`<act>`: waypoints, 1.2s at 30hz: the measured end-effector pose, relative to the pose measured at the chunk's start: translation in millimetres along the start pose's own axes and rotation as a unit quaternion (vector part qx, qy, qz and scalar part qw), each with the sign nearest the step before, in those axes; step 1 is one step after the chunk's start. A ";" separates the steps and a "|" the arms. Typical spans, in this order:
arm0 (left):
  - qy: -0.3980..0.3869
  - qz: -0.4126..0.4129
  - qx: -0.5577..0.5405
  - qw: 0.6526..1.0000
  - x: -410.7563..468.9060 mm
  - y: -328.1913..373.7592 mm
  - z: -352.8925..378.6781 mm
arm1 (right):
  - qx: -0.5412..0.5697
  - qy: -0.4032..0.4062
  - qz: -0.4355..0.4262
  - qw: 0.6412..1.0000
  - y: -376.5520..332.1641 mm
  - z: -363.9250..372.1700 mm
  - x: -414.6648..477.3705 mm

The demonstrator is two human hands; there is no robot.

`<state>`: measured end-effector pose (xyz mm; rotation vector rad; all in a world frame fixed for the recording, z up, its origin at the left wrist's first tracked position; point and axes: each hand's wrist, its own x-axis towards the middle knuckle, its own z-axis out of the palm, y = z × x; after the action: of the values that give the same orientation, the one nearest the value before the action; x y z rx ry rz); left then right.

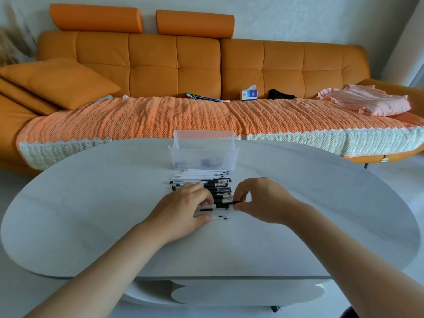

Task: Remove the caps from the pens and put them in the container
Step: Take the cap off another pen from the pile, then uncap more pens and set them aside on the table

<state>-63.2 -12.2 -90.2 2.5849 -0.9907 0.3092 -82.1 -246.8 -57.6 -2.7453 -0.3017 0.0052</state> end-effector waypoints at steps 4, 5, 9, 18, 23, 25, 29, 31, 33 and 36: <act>0.065 0.013 0.021 0.998 4.9 -5.3 -4.4 | 0.044 0.027 -0.002 0.999 -0.8 -3.9 1.6; 0.078 0.017 0.031 0.996 6.3 -6.0 -6.9 | 0.052 0.036 -0.005 0.998 -1.6 -3.8 2.0; 0.086 0.007 0.041 0.995 7.6 -5.3 -16.0 | 0.062 0.089 -0.042 0.993 -9.1 -1.0 5.2; 0.060 -0.016 -0.029 0.998 6.1 -4.0 -18.4 | 0.016 0.026 -0.066 0.997 -25.7 9.5 13.2; 0.084 -0.003 -0.028 0.996 5.8 -2.9 -18.9 | -0.026 0.008 -0.102 0.994 -33.3 13.0 17.2; 0.086 -0.004 -0.031 0.996 6.1 -2.6 -17.9 | -0.034 0.012 -0.106 0.994 -34.2 14.2 17.7; 0.082 -0.007 -0.052 0.995 8.6 -1.6 -16.5 | -0.052 0.032 -0.117 0.991 -35.2 16.3 14.9; 0.087 -0.009 -0.058 0.994 10.1 -2.4 -17.9 | -0.050 0.046 -0.118 0.991 -35.2 15.3 14.3; 0.091 -0.007 -0.062 0.994 11.0 -3.5 -19.4 | -0.044 0.050 -0.121 0.990 -35.6 12.4 13.9; 0.087 -0.007 -0.056 0.995 12.6 -4.4 -19.7 | -0.010 0.032 -0.120 0.992 -35.3 6.9 12.1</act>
<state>-52.5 -8.9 -69.2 2.4172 -0.9013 0.4539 -78.0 -209.7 -50.6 -2.7045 -0.6150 -0.1491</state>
